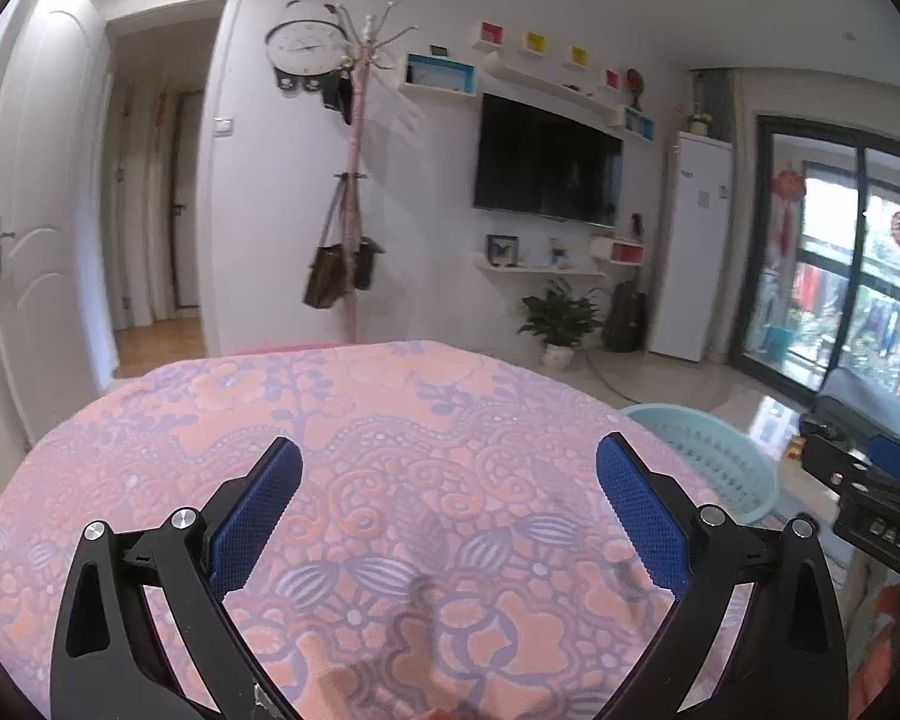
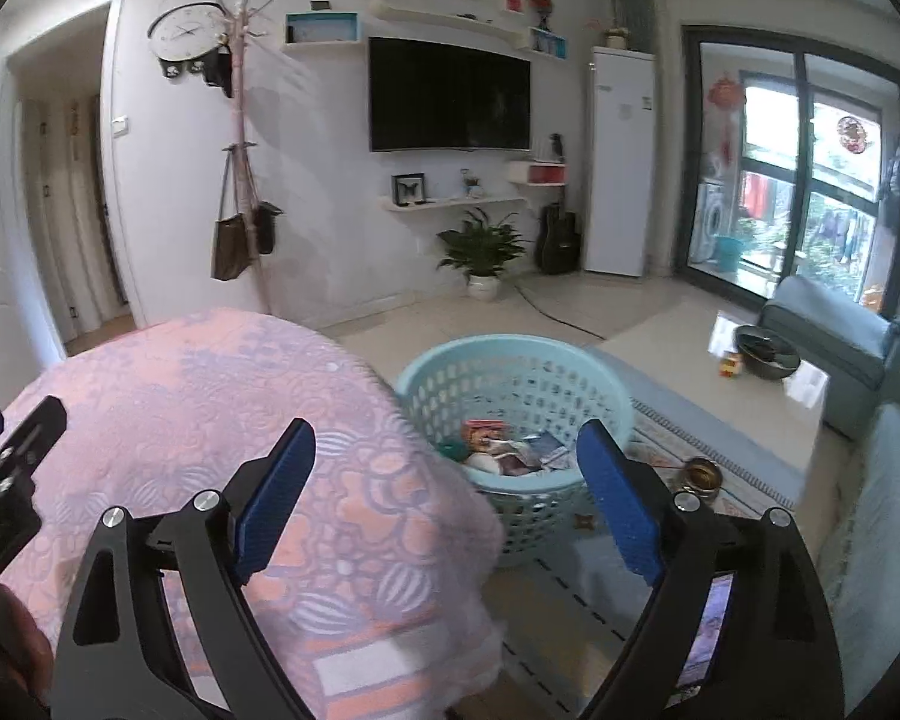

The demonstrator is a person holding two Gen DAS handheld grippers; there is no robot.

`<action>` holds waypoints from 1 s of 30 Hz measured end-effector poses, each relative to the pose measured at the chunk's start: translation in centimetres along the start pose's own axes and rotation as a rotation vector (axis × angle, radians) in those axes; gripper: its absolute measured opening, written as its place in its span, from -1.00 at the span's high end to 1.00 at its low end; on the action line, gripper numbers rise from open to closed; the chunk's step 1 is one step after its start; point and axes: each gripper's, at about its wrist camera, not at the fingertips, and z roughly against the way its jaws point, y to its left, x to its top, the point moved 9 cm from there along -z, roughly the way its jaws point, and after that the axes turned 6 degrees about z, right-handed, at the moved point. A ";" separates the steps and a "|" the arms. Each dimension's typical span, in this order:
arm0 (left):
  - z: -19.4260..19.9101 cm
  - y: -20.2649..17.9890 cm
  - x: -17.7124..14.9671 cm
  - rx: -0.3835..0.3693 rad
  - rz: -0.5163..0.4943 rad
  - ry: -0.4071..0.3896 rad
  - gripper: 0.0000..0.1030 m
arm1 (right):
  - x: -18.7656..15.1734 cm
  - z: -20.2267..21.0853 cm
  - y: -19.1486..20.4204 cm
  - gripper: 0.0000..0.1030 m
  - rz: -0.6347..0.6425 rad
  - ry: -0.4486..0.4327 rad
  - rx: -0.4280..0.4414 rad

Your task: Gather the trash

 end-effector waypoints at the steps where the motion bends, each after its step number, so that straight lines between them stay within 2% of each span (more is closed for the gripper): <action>1: 0.0 -0.2 -0.1 -0.023 0.009 0.008 -0.85 | 0.0 0.0 -0.1 -0.64 -0.005 0.002 0.003; 11: 0.0 -1.0 -0.5 -0.008 -0.030 0.006 -0.85 | -0.4 -0.3 0.4 -0.64 -0.003 0.048 0.038; 16: -0.1 -1.2 -0.7 0.003 -0.035 0.016 -0.85 | -0.4 0.1 0.7 -0.65 0.005 0.023 0.076; 20: -0.2 -1.0 -0.7 0.010 -0.032 0.019 -0.85 | -0.2 0.5 0.9 -0.69 0.034 0.004 0.058; 30: -0.4 -0.9 -0.8 -0.005 -0.026 0.035 -0.85 | -0.3 0.1 0.7 -0.69 0.012 0.015 0.086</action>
